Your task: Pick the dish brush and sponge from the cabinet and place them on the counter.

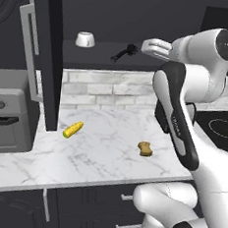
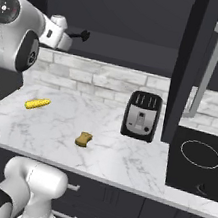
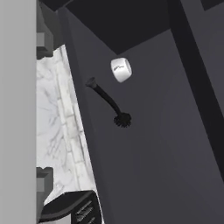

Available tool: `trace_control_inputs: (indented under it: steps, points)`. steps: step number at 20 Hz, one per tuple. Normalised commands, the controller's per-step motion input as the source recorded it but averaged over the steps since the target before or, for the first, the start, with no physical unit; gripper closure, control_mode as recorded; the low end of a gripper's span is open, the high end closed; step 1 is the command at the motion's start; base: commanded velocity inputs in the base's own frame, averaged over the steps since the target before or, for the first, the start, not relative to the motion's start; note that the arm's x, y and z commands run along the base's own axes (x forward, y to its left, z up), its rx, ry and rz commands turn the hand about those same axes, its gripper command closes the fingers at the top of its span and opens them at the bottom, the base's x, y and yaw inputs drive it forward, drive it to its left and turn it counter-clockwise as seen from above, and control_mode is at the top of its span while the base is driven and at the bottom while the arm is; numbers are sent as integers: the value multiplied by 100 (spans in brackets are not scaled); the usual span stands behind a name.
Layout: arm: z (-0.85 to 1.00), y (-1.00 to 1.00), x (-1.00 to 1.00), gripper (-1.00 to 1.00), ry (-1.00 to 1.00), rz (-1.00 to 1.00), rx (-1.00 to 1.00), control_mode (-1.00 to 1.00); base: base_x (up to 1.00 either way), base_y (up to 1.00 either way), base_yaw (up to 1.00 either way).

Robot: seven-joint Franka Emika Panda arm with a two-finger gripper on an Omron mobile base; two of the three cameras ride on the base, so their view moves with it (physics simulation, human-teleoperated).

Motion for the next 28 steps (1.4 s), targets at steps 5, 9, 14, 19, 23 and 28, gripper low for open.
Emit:
trace_control_inputs:
  steps: [5,9,14,19,23,28]
  points:
    - [0,21,36,-100,9,0,0,-100,0,0,0]
    - [-8,28,14,-100,0,0,0,-100,0,0,0]
    - [-21,29,17,-100,0,0,0,-100,0,0,0]
    - [-16,21,23,-100,0,0,0,-100,0,0,0]
    - [0,15,41,-100,0,0,0,-100,0,0,0]
    - [0,16,40,-100,0,0,0,-100,0,0,0]
